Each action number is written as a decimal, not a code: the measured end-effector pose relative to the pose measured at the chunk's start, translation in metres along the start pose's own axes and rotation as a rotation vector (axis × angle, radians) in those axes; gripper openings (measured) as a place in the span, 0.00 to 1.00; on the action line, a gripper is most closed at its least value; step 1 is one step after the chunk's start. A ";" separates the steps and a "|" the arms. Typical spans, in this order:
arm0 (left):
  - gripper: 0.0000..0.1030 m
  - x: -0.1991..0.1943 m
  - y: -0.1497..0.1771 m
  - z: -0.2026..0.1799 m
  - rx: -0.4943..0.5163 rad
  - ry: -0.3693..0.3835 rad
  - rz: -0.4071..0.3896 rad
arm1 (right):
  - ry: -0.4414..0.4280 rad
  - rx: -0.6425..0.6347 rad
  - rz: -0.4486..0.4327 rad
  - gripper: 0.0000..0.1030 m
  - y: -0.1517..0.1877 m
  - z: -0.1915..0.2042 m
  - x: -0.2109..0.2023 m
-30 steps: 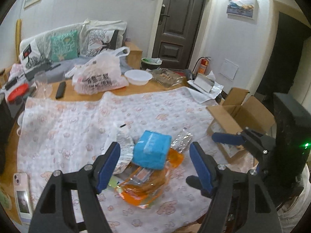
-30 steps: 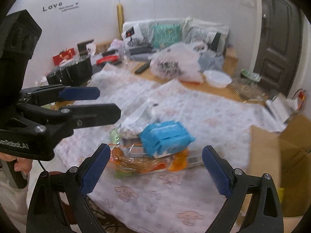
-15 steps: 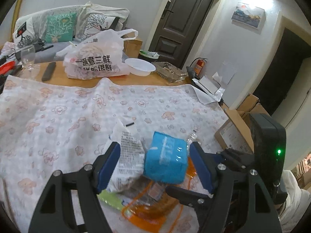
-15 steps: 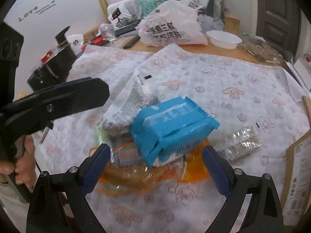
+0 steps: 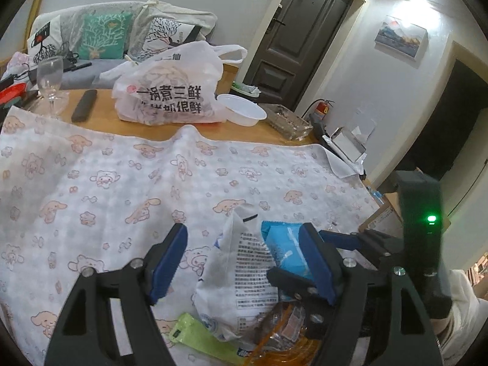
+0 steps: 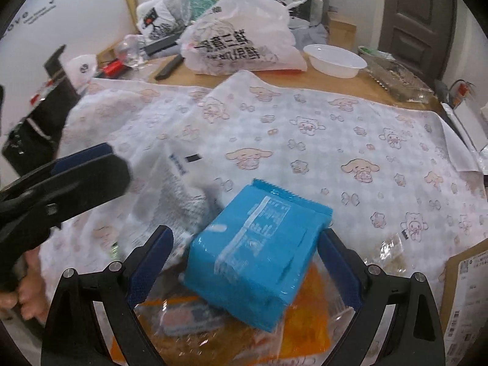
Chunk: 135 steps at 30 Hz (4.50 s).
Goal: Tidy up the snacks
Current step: 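Grasp the blue packet with the right tool while the left tool closes on it, then carry the blue packet into the cardboard box and release it, then grasp the white printed bag with the left tool while the right tool grips it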
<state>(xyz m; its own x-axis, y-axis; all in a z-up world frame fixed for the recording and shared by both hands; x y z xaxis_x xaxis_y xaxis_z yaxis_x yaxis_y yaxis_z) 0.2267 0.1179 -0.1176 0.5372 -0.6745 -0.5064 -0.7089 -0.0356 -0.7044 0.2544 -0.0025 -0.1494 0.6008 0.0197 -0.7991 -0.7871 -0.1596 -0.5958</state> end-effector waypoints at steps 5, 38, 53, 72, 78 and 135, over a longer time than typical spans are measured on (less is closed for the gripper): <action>0.70 0.003 0.001 -0.002 0.001 0.029 0.000 | 0.051 -0.004 -0.006 0.92 -0.002 -0.007 0.002; 0.70 0.003 0.003 -0.043 -0.072 0.220 0.004 | -0.006 0.042 -0.073 0.60 0.008 -0.023 -0.042; 0.53 -0.013 -0.004 -0.178 -0.043 0.374 0.007 | -0.102 0.078 -0.447 0.60 0.036 -0.074 -0.186; 0.49 0.143 0.004 -0.371 0.252 0.271 0.248 | 0.029 0.255 -0.429 0.60 0.101 -0.284 -0.198; 0.49 0.178 0.014 -0.368 0.261 0.249 0.325 | 0.040 0.225 -0.353 0.60 0.106 -0.304 -0.173; 0.57 -0.014 0.035 -0.005 -0.147 0.041 0.073 | -0.176 -0.172 -0.108 0.68 0.031 0.024 -0.066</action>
<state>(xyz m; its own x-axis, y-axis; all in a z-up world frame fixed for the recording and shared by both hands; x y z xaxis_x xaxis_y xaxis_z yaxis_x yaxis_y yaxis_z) 0.1922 0.1224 -0.1332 0.4648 -0.7087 -0.5308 -0.8061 -0.0906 -0.5848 0.1873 0.0154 -0.1172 0.6346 0.2149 -0.7423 -0.6754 -0.3127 -0.6679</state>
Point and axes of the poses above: each gripper's, at about its wrist camera, not at the fingertips, and x roughly the way its jaws point, z to its left, y to its underside, the point moved 5 cm from there along x, roughly the way its jaws point, and after that the axes turned 12 degrees about y, right-handed, at the moved point
